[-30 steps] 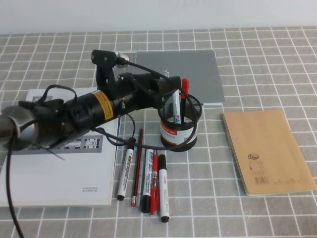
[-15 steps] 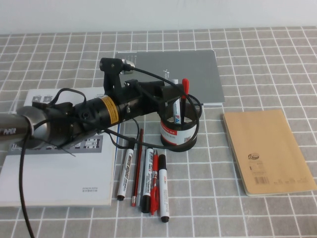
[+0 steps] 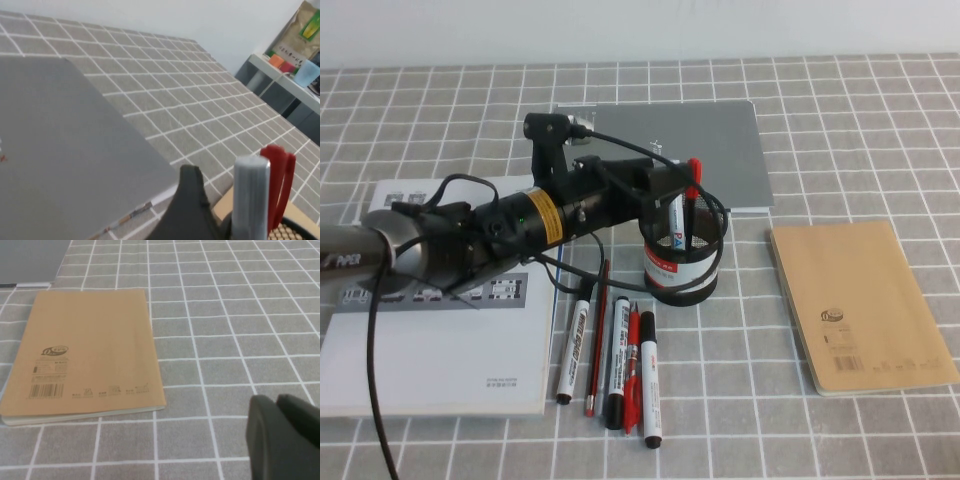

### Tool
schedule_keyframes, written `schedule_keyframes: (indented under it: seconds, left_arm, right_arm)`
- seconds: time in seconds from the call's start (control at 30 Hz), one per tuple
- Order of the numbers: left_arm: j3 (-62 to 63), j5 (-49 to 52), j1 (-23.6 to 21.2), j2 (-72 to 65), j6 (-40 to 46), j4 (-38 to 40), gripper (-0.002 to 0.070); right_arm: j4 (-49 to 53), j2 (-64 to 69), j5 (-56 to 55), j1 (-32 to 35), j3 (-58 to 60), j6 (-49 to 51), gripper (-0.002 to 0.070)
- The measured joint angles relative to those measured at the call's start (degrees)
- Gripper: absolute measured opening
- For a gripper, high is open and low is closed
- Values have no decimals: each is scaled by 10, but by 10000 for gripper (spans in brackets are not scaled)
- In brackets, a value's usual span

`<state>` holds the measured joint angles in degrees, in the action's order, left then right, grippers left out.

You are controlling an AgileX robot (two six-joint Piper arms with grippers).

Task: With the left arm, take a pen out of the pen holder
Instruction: 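Take a marker out of the pen holder and lay it on the table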

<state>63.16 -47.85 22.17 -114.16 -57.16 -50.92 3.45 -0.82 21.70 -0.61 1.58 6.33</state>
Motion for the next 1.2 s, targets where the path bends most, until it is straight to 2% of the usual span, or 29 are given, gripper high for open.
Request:
schedule_keyframes:
  seconds: [0.23, 0.67, 1.2]
  left_arm:
    - [8, 6, 0, -3, 0, -2, 430]
    - [11, 7, 0, -14, 0, -5, 195]
    - [12, 1, 0, -15, 0, -7, 83]
  right_arm:
    - [0, 0, 0, 0, 0, 0, -13]
    - [0, 0, 0, 0, 0, 0, -13]
    - [0, 0, 0, 0, 0, 0, -13]
